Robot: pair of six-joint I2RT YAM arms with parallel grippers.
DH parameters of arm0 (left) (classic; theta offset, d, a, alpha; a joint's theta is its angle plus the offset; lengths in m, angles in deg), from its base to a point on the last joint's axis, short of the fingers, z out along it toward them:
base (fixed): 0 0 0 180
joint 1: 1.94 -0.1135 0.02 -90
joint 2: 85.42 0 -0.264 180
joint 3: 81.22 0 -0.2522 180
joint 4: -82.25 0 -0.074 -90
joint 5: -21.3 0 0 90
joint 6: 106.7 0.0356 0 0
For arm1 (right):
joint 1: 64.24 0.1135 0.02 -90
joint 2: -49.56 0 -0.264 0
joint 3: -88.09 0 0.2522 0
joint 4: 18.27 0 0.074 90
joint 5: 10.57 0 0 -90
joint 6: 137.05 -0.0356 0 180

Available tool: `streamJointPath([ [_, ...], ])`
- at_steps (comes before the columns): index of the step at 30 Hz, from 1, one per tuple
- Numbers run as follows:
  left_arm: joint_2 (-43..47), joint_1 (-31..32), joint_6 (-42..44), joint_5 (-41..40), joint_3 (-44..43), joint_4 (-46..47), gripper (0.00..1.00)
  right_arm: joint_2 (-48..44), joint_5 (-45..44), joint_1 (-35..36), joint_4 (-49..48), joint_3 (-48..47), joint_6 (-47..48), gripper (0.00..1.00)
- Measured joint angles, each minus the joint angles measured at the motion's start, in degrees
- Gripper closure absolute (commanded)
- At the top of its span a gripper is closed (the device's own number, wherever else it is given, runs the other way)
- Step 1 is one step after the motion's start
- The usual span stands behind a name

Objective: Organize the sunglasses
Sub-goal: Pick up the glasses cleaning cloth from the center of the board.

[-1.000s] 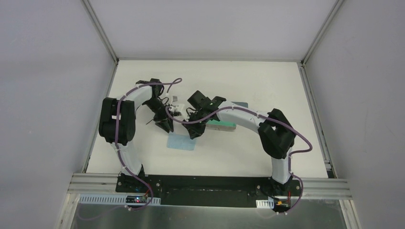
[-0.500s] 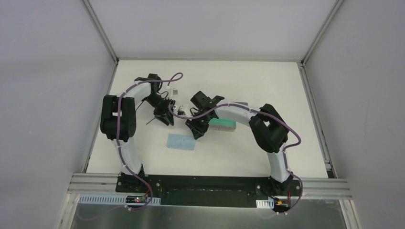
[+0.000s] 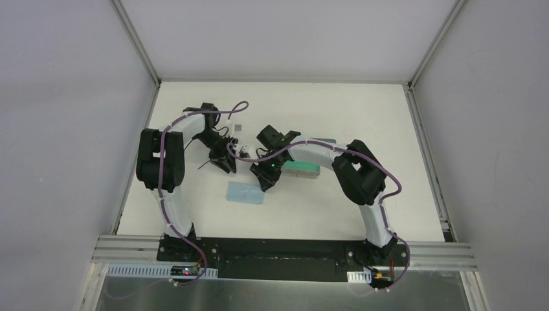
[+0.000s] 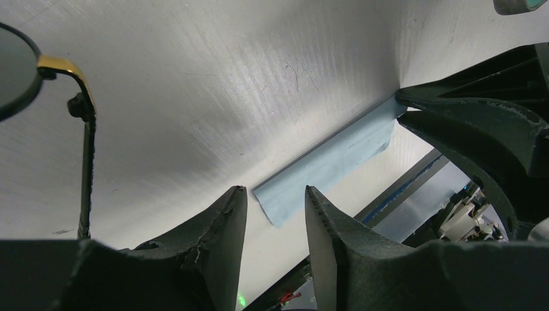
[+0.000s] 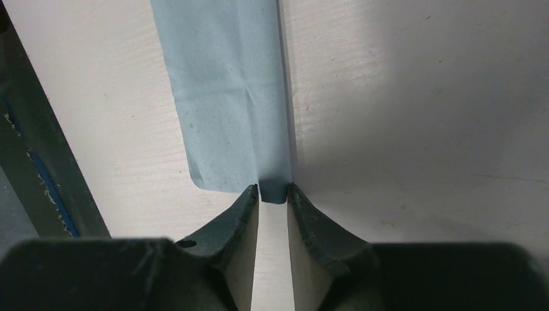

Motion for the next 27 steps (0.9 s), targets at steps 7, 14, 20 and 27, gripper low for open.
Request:
streamJointPath([
  [7,-0.02,0.00,0.13,0.72,0.20,0.22,0.59,0.74,0.76,0.00,0.02,-0.76,-0.22,0.83],
  [14,-0.02,0.00,3.28,0.85,2.54,1.25,0.58,1.57,-0.35,-0.44,-0.13,-1.84,-0.68,1.00],
  [20,-0.02,0.00,7.41,2.23,4.44,1.70,0.59,1.60,-0.66,-1.33,-0.20,-1.90,-0.66,1.00],
  [27,0.24,0.00,11.82,5.35,6.14,1.53,0.64,1.60,-0.68,-1.95,-0.24,-1.90,-0.63,1.00],
])
